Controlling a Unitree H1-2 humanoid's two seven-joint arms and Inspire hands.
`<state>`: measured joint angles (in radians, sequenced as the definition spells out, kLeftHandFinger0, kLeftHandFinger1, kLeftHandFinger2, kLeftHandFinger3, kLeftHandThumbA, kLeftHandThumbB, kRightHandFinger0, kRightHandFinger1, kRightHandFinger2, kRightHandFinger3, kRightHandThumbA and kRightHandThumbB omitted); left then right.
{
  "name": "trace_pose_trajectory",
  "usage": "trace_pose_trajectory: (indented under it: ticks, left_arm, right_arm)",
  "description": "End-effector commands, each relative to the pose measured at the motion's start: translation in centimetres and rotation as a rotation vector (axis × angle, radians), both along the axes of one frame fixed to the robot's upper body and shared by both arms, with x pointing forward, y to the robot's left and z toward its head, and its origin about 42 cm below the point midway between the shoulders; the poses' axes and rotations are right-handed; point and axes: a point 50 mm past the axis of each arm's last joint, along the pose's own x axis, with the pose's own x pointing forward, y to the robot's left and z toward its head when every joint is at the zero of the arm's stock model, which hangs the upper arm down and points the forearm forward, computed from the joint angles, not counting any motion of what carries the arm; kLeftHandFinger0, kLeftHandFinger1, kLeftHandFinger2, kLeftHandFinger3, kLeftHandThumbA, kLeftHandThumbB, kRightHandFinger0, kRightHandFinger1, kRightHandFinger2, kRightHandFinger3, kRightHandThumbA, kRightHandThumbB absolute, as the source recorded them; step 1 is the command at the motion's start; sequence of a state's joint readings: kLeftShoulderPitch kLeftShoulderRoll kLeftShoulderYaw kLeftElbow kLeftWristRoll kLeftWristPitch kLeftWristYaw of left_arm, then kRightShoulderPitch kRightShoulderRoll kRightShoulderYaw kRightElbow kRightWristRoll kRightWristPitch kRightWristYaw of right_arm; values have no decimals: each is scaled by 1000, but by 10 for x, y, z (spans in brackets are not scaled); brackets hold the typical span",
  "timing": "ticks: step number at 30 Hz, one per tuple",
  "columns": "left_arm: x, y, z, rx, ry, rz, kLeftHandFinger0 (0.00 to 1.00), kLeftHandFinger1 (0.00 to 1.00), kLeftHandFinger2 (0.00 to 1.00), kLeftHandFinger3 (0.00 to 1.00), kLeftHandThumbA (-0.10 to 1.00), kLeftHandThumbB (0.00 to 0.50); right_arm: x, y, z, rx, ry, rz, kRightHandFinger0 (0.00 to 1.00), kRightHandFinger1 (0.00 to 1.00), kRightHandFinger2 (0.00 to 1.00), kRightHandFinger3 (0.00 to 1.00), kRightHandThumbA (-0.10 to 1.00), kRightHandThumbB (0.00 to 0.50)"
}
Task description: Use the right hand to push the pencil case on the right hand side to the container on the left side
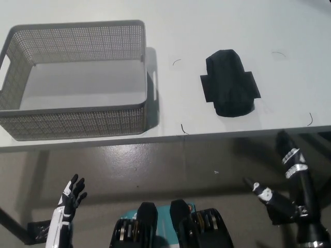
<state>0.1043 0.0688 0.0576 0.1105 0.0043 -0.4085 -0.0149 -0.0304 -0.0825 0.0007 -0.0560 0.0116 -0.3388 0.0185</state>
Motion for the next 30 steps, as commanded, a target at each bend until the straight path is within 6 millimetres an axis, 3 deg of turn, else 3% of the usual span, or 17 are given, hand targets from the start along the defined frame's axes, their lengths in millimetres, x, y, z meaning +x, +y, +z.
trace_pose_trajectory:
  ticks: [1,4,6,7,12,17,23,26,30]
  left_arm:
    - [-1,3,14,14,-96,5,1000,1000,1000,1000,1000,241]
    - [-2,3,13,16,-93,6,1000,1000,1000,1000,1000,234]
    - [-2,4,13,15,-94,7,1000,1000,1000,1000,1000,235]
    - [-5,4,13,16,-91,9,1000,1000,1000,1000,1000,237]
    - [-6,5,14,17,-94,13,1000,1000,1000,1000,1000,227]
    - [-10,6,14,16,-91,5,1000,1000,1000,1000,1000,213]
    - [-15,7,13,31,-86,5,1000,1000,1000,1000,1000,212]
    - [-15,6,11,27,-78,-2,1000,1000,1000,1000,1000,207]
    - [-15,3,12,20,-83,-17,1000,1000,1000,1000,1000,180]
  right_arm:
    - [12,-19,43,-8,-122,6,1000,1000,1000,1000,1000,345]
    - [21,-29,57,-44,-133,9,1000,1000,1000,1000,1000,384]
    - [30,-37,69,-57,-147,18,1000,1000,1000,1000,1000,369]
    - [38,-42,77,-58,-160,21,1000,1000,1000,1000,1000,314]
    - [74,-57,97,-44,-168,5,1000,1000,1000,1000,1000,279]
    - [115,-67,110,-23,-146,-15,1000,1000,1000,1000,1000,306]
    - [164,-65,126,3,-134,-6,1000,1000,1000,1000,1000,315]
    - [179,-62,128,28,-132,-6,1000,1000,1000,1000,1000,312]
    - [212,-53,132,40,-98,-10,1000,1000,1000,1000,1000,282]
